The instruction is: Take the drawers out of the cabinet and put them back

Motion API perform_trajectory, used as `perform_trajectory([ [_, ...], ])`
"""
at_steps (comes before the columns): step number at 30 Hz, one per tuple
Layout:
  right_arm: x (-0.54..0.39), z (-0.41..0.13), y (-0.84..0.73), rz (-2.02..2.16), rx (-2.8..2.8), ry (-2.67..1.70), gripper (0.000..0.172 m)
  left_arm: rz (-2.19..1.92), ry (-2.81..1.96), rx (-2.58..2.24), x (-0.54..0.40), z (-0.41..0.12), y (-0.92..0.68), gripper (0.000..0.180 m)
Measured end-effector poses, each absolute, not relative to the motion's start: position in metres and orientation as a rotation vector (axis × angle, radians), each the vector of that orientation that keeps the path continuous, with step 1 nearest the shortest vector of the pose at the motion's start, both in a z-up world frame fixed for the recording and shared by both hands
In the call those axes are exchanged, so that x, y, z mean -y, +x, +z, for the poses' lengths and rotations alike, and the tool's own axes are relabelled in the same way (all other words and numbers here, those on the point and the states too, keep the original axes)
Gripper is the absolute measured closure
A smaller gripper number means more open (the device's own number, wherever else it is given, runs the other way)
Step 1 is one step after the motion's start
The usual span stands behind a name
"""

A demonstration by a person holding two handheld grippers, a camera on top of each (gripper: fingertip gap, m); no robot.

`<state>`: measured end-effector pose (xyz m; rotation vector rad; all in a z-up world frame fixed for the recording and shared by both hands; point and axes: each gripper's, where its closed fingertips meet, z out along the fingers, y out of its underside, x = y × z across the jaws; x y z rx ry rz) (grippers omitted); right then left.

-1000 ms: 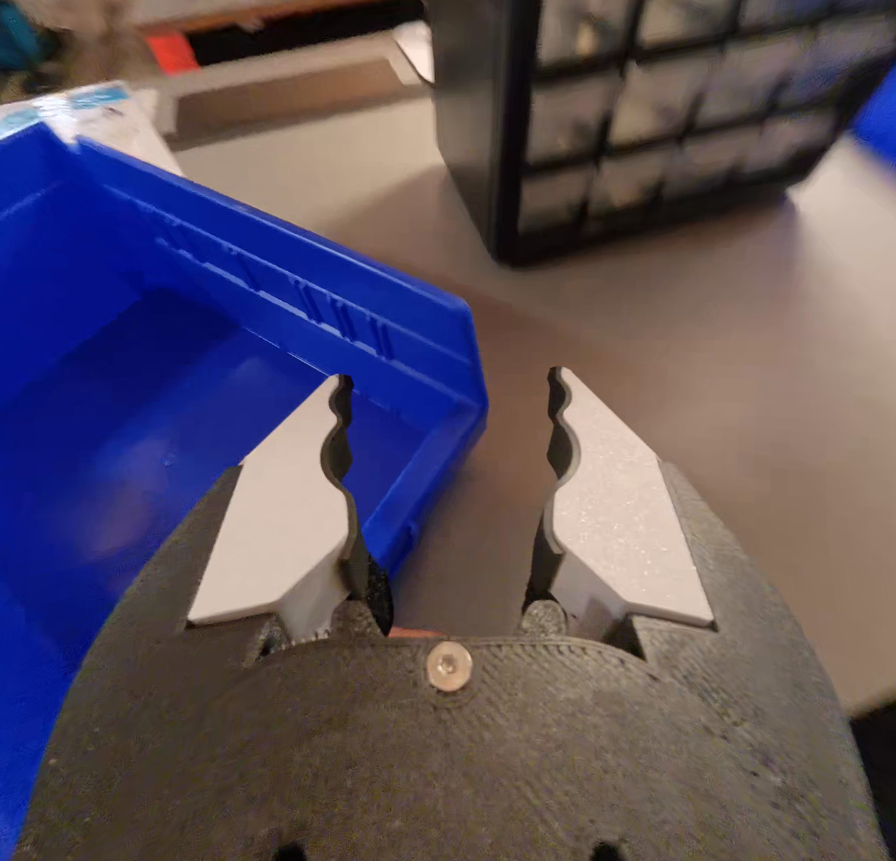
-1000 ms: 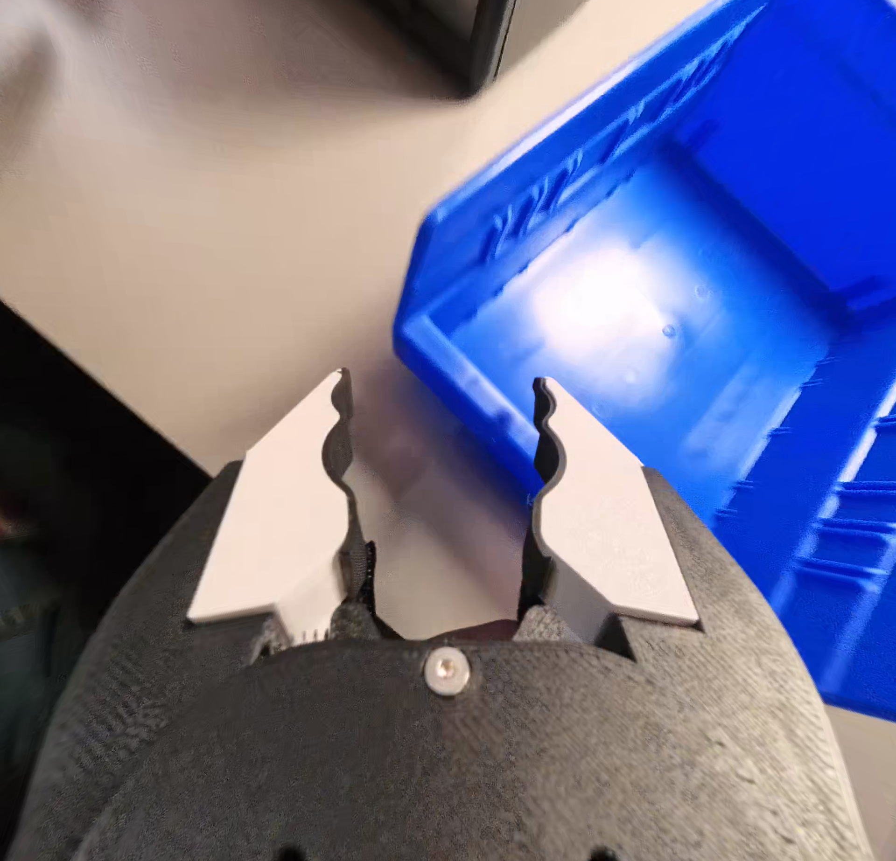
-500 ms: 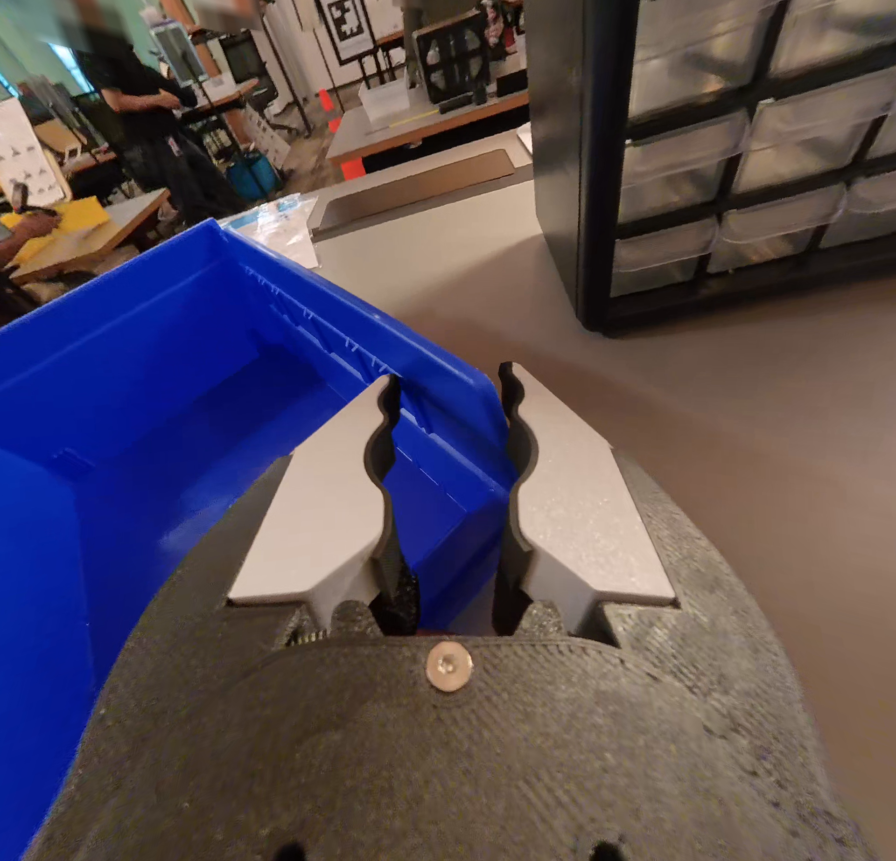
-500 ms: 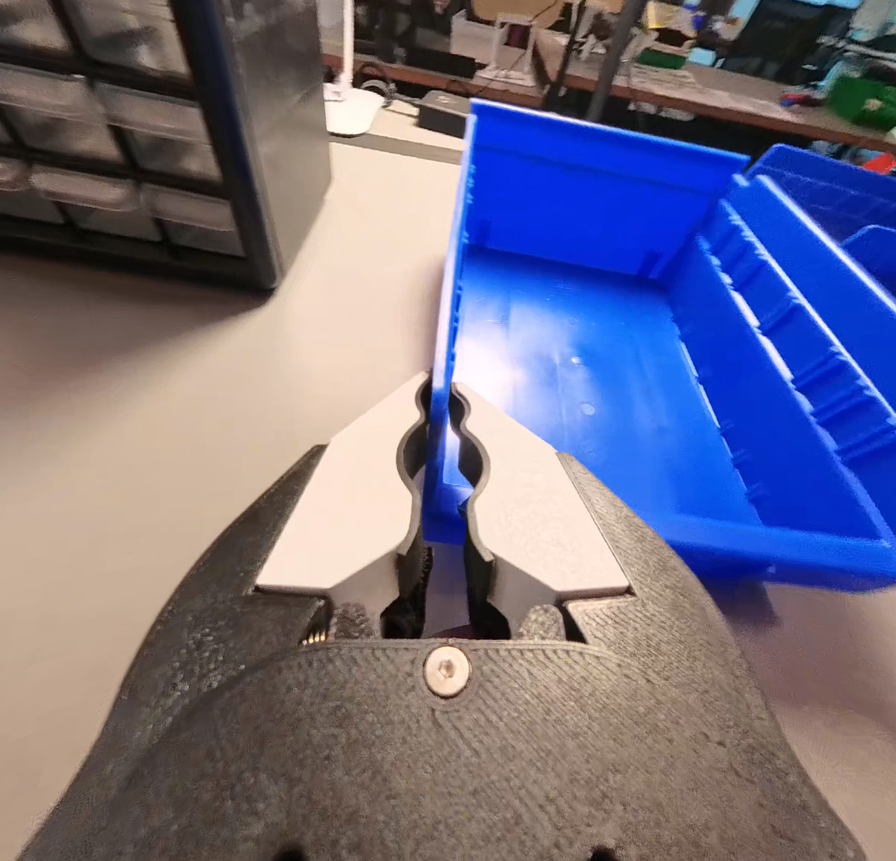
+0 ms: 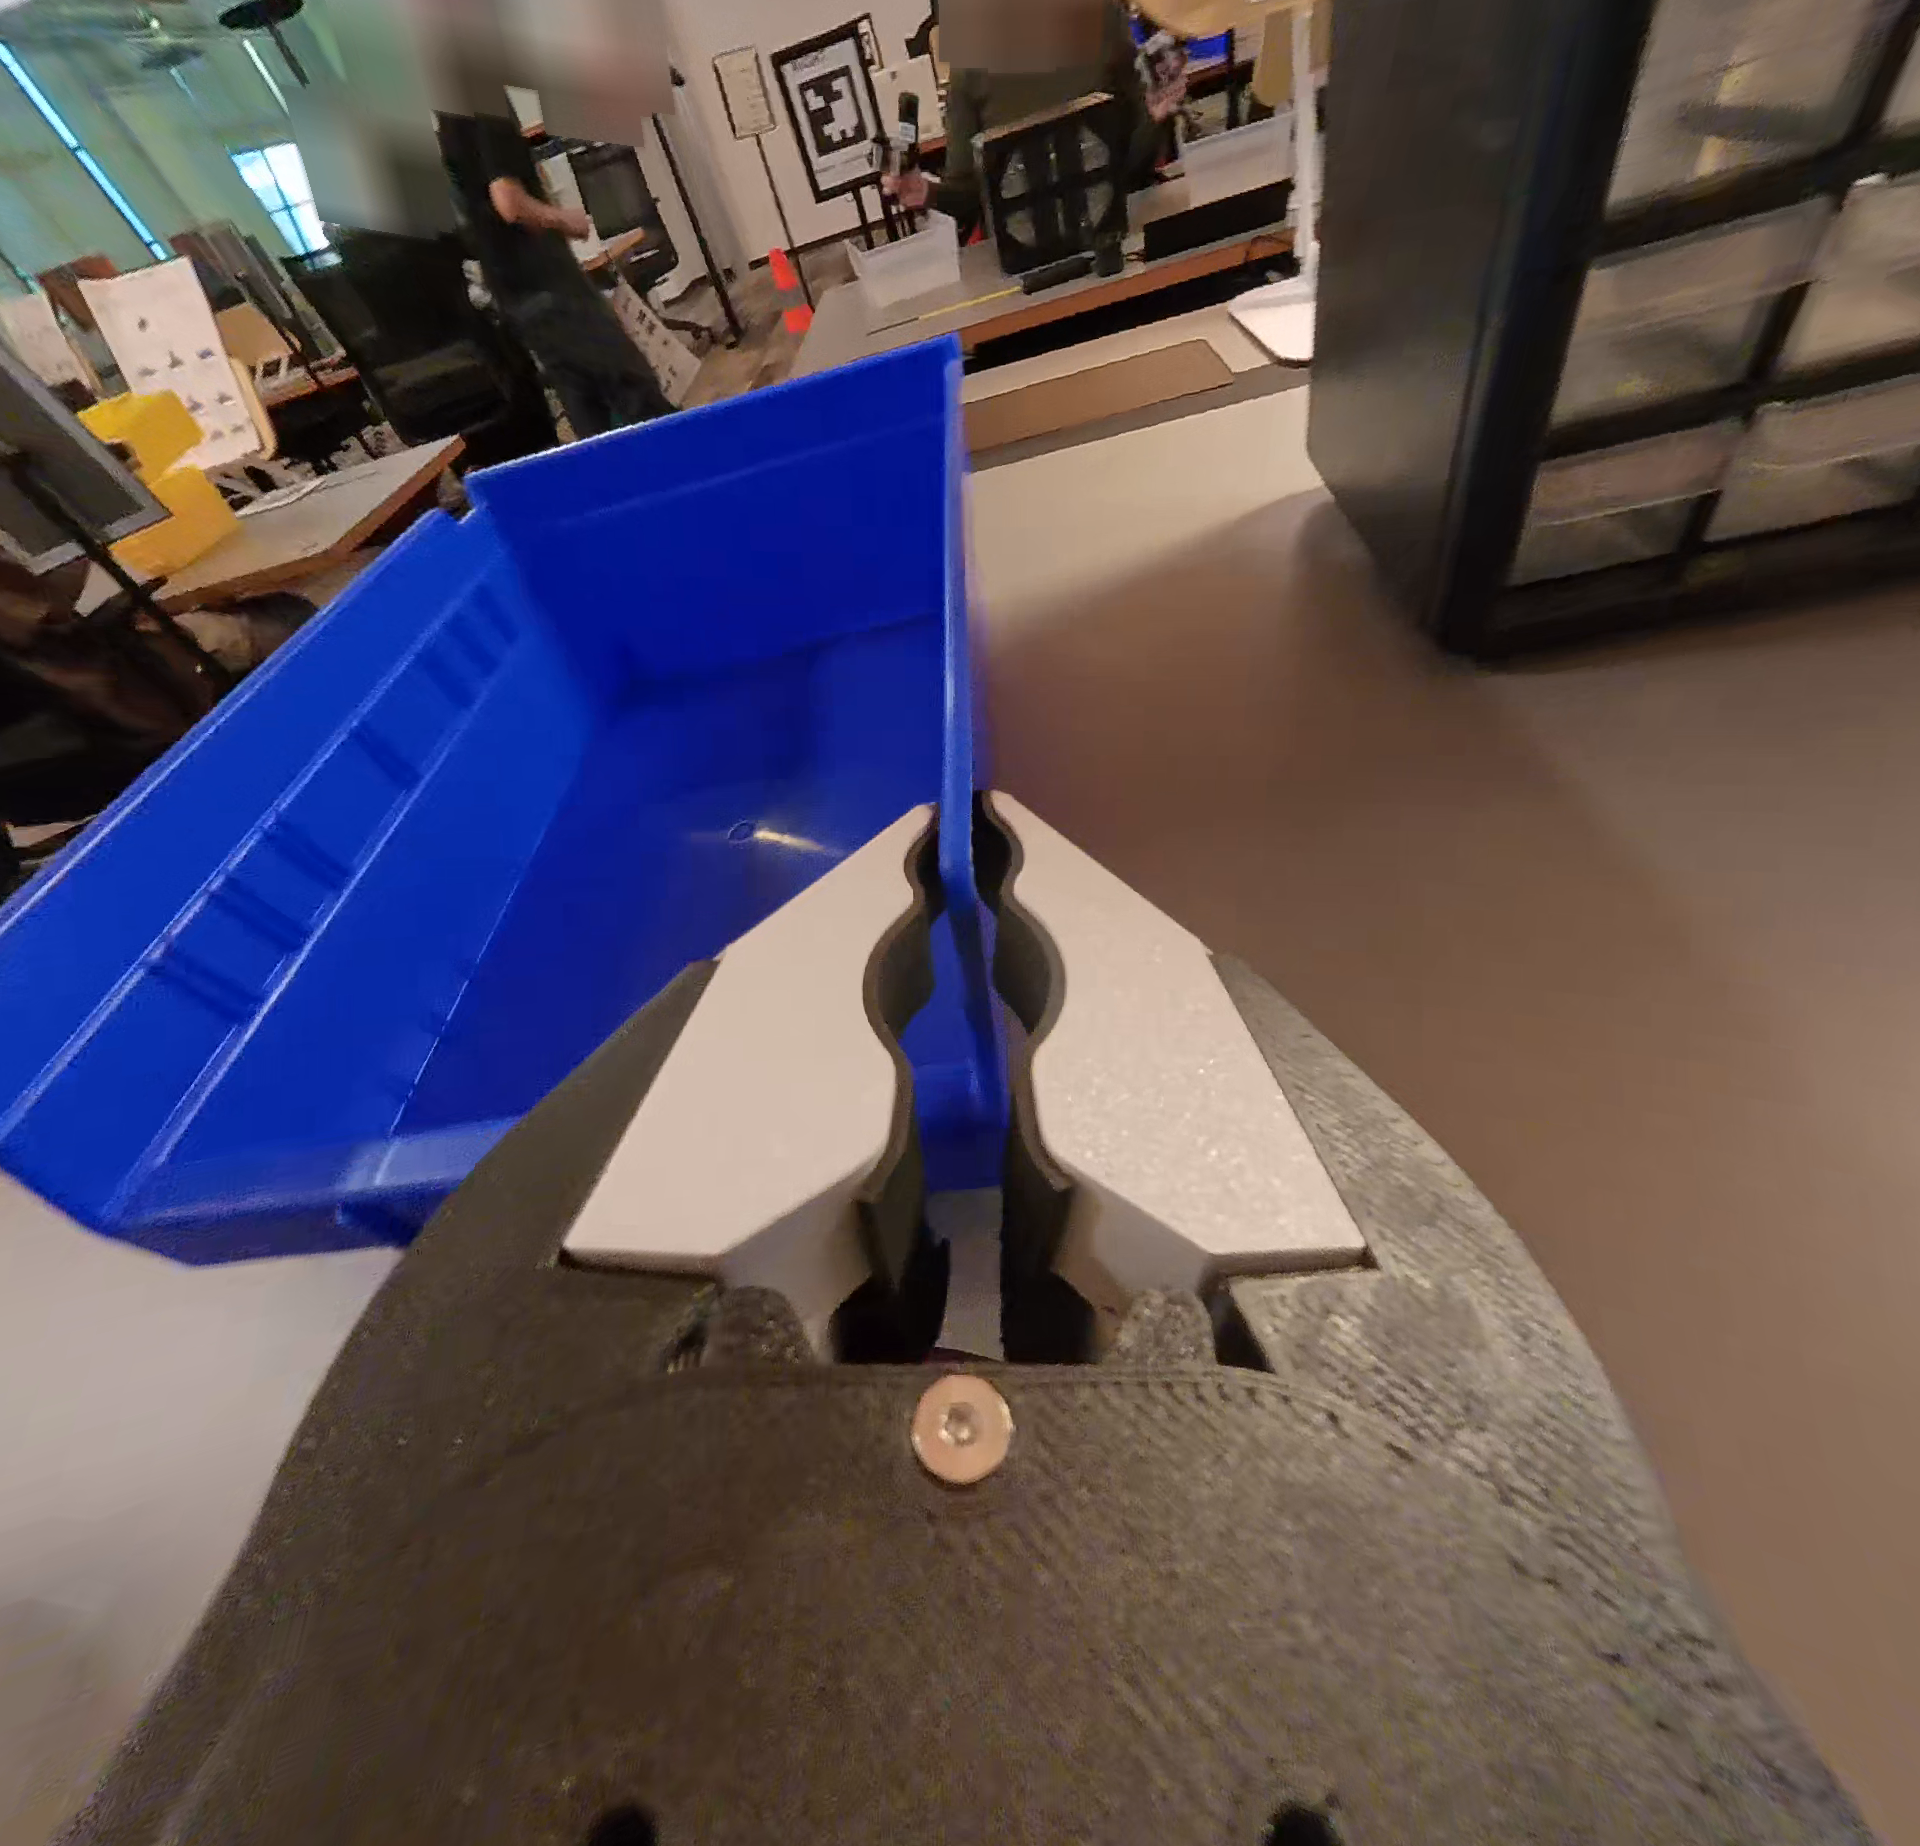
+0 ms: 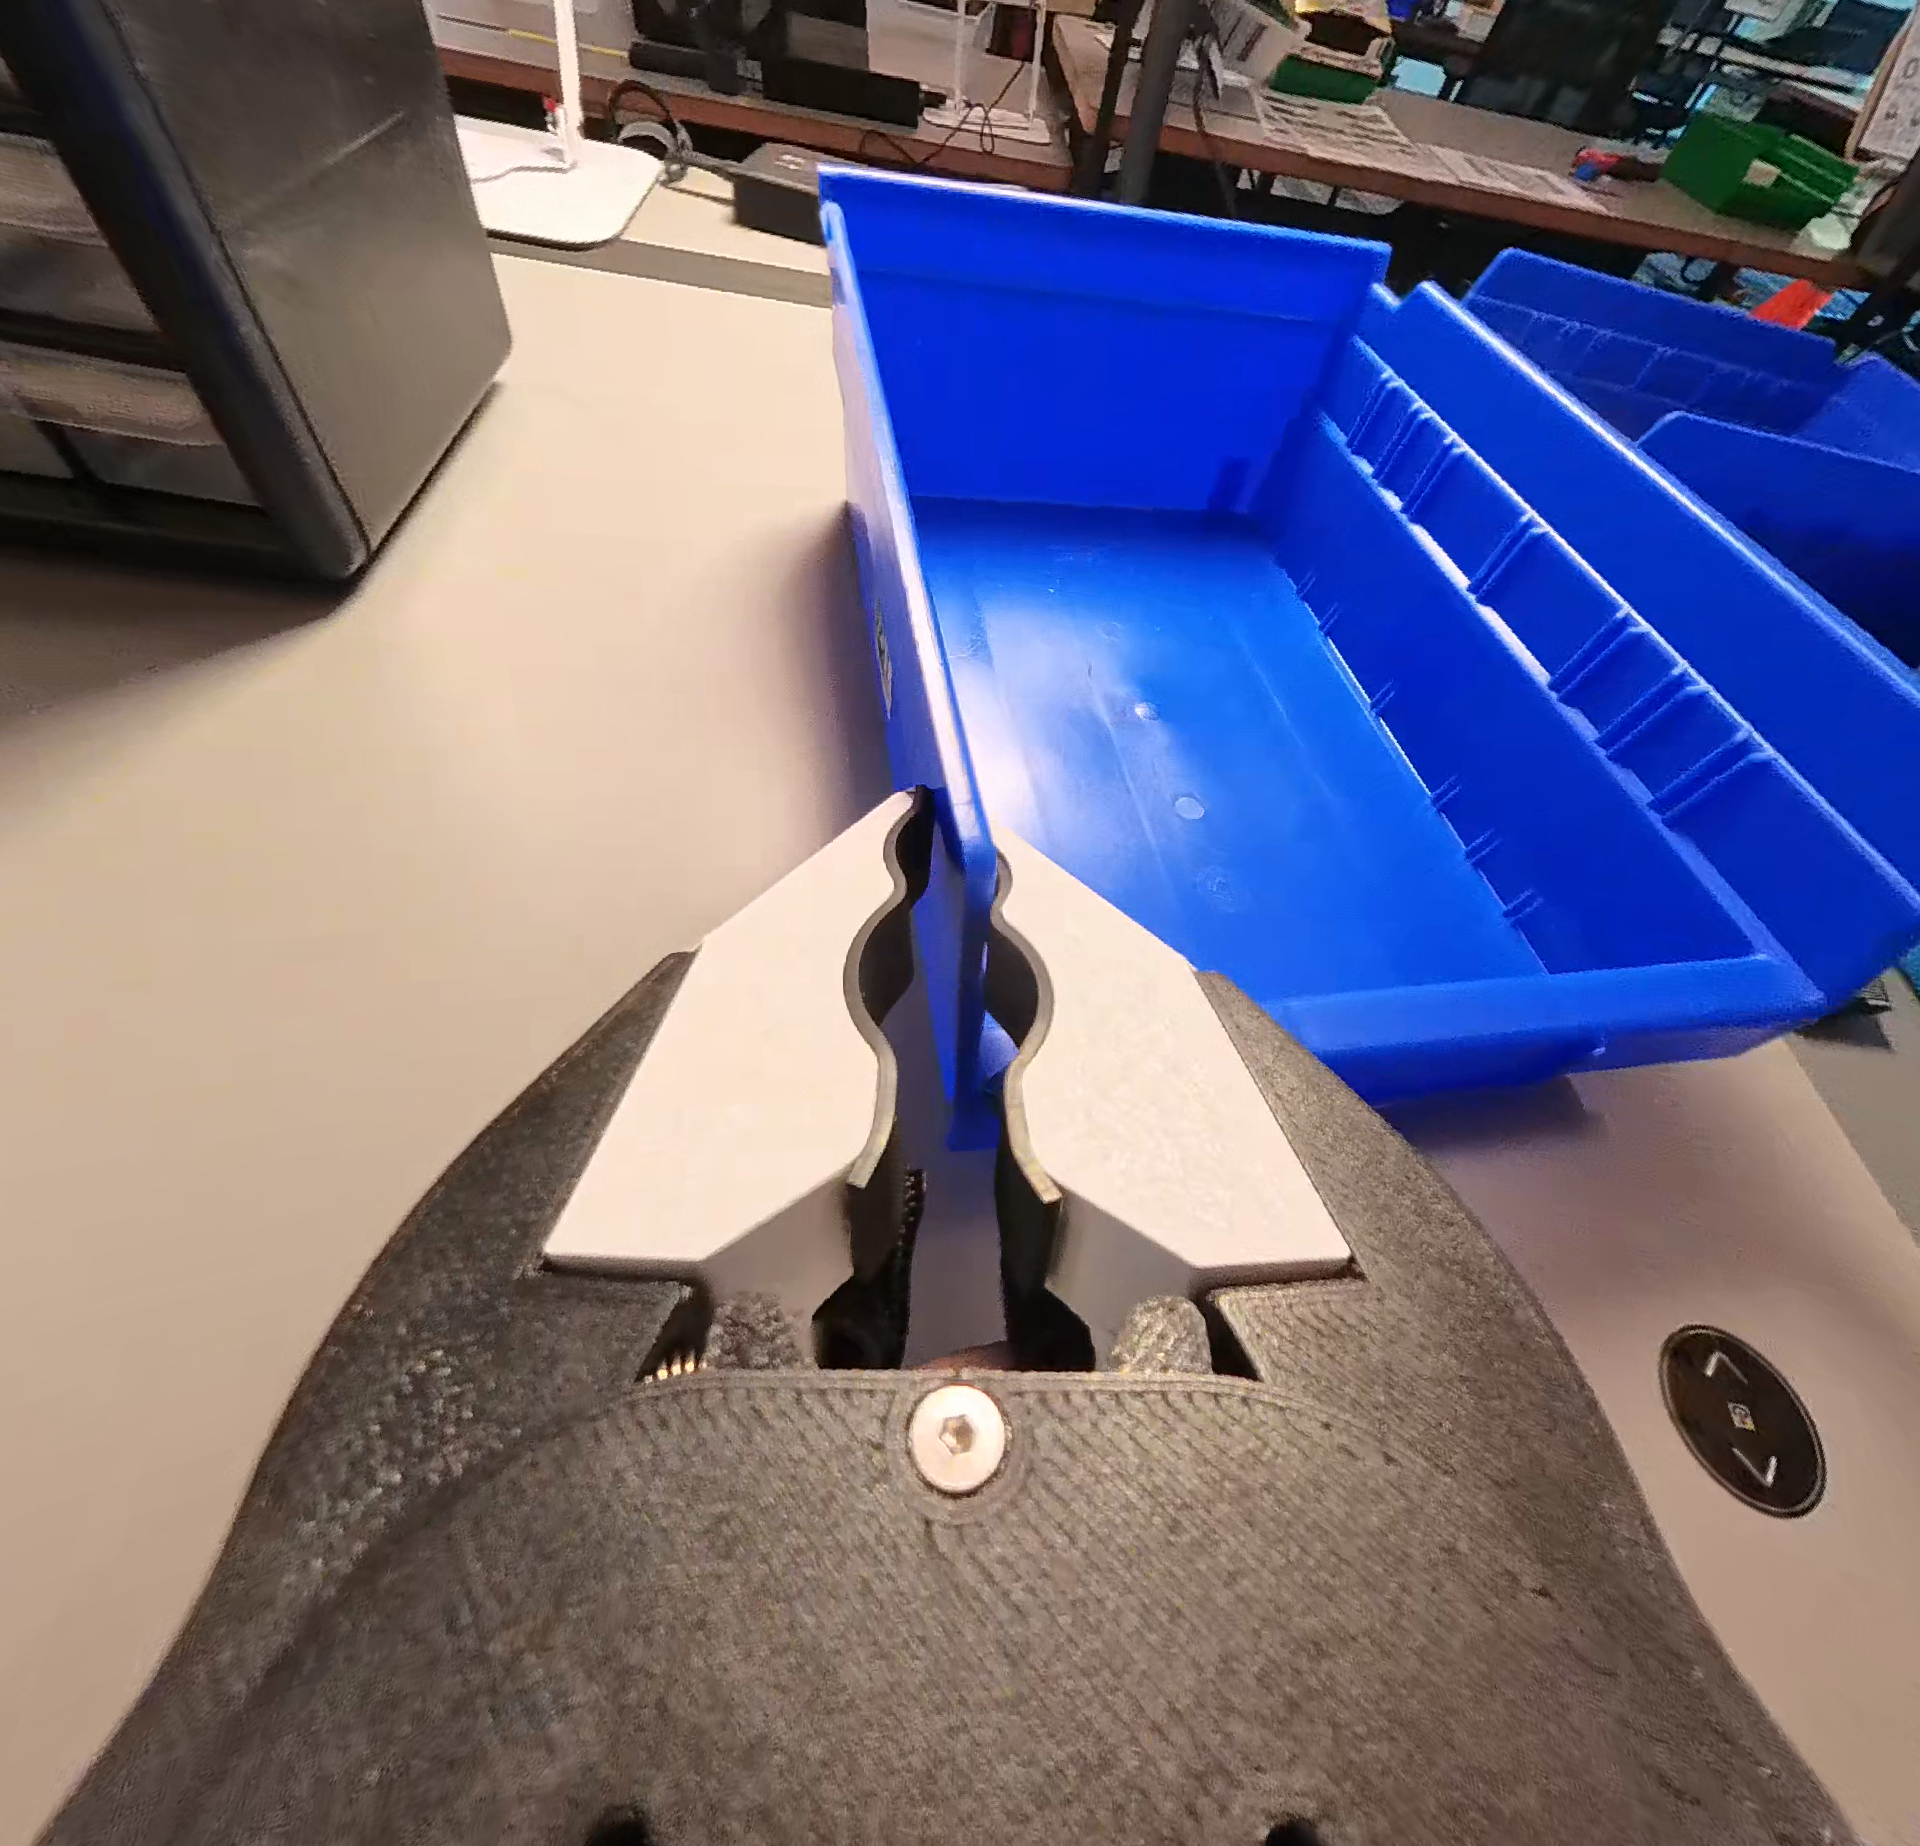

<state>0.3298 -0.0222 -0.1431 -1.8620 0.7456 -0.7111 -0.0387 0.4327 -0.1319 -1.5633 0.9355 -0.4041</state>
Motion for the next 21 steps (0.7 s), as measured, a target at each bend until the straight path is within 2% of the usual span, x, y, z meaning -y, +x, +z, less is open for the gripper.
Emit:
perform_trajectory([
  [21, 0.046, -0.144, 0.363, -0.735, -0.76, -1.866, 0.169, -0.296, -1.608, -0.878, -0.505, -0.132, -0.084, 0.178],
])
